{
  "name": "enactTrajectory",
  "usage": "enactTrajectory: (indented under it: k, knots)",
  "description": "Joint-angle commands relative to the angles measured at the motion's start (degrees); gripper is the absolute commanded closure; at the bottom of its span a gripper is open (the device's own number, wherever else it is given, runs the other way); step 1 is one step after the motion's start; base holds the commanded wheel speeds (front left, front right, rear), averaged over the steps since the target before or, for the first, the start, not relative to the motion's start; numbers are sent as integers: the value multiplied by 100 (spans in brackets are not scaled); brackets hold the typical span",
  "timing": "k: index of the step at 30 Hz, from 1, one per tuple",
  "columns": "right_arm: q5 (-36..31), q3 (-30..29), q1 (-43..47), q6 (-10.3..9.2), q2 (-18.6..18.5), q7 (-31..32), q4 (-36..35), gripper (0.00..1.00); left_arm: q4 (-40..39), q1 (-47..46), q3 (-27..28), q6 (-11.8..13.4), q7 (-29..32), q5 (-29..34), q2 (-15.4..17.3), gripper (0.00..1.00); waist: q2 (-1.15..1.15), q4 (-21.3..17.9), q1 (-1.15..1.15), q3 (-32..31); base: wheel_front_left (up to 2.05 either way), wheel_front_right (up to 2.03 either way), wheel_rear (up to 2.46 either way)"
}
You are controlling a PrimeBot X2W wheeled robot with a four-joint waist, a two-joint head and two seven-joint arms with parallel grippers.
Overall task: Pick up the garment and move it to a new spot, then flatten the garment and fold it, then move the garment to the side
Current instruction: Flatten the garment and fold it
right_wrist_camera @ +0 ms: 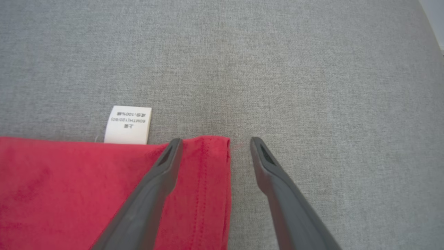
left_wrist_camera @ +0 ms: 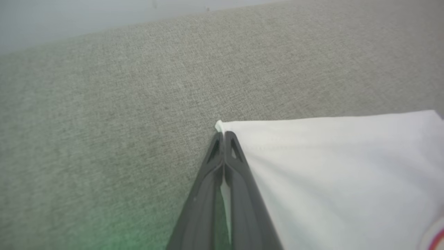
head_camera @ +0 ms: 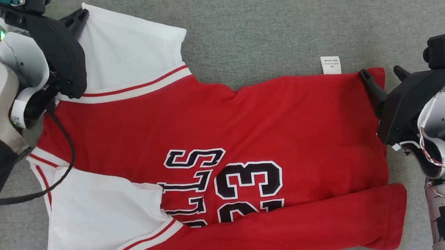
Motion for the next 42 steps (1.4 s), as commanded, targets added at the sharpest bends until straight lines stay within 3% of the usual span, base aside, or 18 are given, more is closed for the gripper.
enactTrajectory:
  k: [1,12,13,15,17,21,33,42]
  knots:
    - [-13,-3,-31,-11,-31,32,-18,0,88,250,-58,4,111,-17,59,100,-1,16,0,-2,0,0,0]
    - [-165,95,-90,-11,-250,510,-18,0,-322,313,-13,99,59,-126,62,100,-1,139,0,28,0,0,0]
    - [-142,117,-87,-11,-248,566,23,6,-340,320,-14,105,53,-127,66,100,-1,147,0,36,0,0,0]
    - [-116,113,-97,-12,-233,645,102,63,-367,324,2,115,43,-150,65,100,-1,162,0,51,0,0,0]
    - [-106,110,-114,-12,-202,657,173,100,-391,322,66,176,-74,-178,56,100,-1,176,0,60,0,0,0]
    - [-127,124,-181,-12,-140,502,263,100,-486,251,190,175,-621,-84,26,100,-1,186,0,85,0,0,0]
    - [-830,-226,-590,-12,225,-963,671,100,-346,-179,235,108,-2778,624,-47,100,-1,174,0,67,0,0,0]
    - [-1100,-225,-787,-12,332,-1766,1123,100,-175,-240,226,69,-3587,818,-213,100,-1,262,0,-126,0,0,0]
